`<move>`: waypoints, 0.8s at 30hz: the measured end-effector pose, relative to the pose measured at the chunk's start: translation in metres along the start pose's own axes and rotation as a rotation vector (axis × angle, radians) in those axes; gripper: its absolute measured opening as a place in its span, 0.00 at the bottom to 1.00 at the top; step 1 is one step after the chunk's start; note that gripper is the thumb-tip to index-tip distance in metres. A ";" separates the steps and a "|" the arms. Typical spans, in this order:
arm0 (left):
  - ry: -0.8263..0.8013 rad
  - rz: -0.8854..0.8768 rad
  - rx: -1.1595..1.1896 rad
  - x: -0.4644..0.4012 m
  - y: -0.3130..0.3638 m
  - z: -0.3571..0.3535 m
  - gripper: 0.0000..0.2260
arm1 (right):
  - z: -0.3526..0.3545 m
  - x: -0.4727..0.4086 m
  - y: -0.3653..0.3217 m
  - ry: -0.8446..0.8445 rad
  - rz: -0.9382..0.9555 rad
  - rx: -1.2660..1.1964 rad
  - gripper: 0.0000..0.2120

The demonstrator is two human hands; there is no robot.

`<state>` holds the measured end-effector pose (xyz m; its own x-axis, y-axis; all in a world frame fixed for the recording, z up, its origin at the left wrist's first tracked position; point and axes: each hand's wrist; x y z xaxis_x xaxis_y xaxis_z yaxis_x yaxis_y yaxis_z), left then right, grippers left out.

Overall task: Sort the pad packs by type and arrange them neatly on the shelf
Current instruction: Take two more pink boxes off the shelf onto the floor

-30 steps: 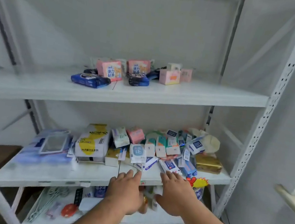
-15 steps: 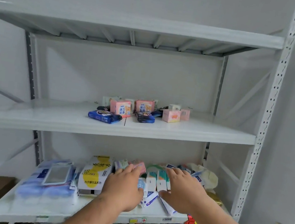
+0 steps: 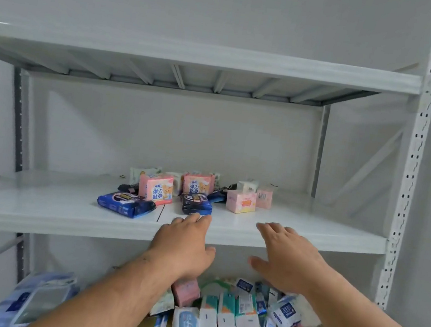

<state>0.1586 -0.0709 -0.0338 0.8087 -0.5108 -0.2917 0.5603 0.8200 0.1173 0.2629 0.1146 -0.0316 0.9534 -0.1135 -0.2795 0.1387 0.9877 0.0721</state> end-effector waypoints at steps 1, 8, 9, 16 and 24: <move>0.000 0.009 0.004 -0.014 0.004 -0.002 0.32 | 0.000 -0.011 0.011 0.010 -0.004 0.000 0.37; 0.006 0.057 0.075 -0.101 0.041 -0.018 0.33 | -0.012 -0.080 0.093 0.027 -0.061 -0.028 0.34; 0.004 0.058 0.074 -0.111 0.046 -0.021 0.33 | -0.016 -0.089 0.103 0.023 -0.071 -0.035 0.34; -0.034 0.059 0.075 -0.179 0.063 -0.042 0.31 | -0.039 -0.147 0.154 0.000 -0.143 -0.117 0.32; -0.044 0.017 0.073 -0.252 0.061 -0.062 0.30 | -0.050 -0.212 0.182 0.022 -0.252 -0.321 0.31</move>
<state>-0.0227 0.1238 -0.0121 0.8243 -0.5095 -0.2469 0.5569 0.8084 0.1909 0.0728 0.3235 -0.0073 0.8937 -0.3575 -0.2712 0.2732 0.9129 -0.3031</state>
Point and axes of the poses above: each hand's wrist, its own x-axis away from the middle knuckle, its own z-axis out of the back of the hand, y = z × x, and after that the axes turned 7 degrees about z, right-handed
